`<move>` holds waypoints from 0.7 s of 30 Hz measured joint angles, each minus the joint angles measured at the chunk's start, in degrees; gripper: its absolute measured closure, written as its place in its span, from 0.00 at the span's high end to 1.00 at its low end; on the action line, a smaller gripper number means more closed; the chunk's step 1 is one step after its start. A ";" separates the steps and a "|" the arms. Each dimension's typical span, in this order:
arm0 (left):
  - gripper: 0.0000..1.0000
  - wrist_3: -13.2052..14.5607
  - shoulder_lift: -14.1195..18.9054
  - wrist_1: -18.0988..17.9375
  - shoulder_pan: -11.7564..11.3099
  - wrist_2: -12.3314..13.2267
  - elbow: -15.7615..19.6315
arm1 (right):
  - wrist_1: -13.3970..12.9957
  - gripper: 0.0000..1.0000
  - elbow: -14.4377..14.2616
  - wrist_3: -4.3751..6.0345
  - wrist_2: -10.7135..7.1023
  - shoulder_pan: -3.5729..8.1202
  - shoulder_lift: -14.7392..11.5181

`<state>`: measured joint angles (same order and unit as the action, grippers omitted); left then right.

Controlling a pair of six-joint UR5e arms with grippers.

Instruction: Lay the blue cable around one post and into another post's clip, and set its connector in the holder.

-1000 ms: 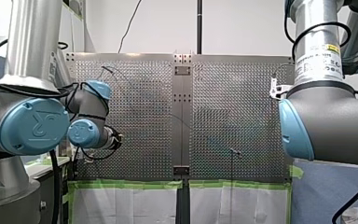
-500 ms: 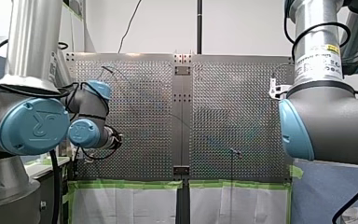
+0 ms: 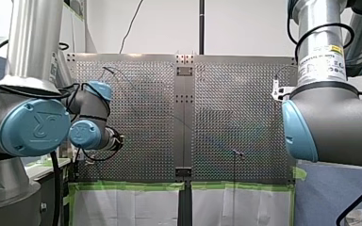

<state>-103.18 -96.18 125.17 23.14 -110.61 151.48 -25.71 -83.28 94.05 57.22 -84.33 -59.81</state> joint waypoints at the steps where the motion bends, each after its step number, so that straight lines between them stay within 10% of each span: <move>1: 0.88 0.00 0.00 0.00 0.00 0.00 0.01 | -0.06 0.00 0.00 0.02 0.00 0.00 0.12; 21: 0.88 -0.04 -0.01 0.00 0.00 0.00 0.01 | 0.32 0.00 1.28 0.27 0.00 -0.30 0.60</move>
<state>-103.22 -96.19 125.17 23.14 -110.61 151.49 -25.39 -82.00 94.32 57.23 -84.63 -59.21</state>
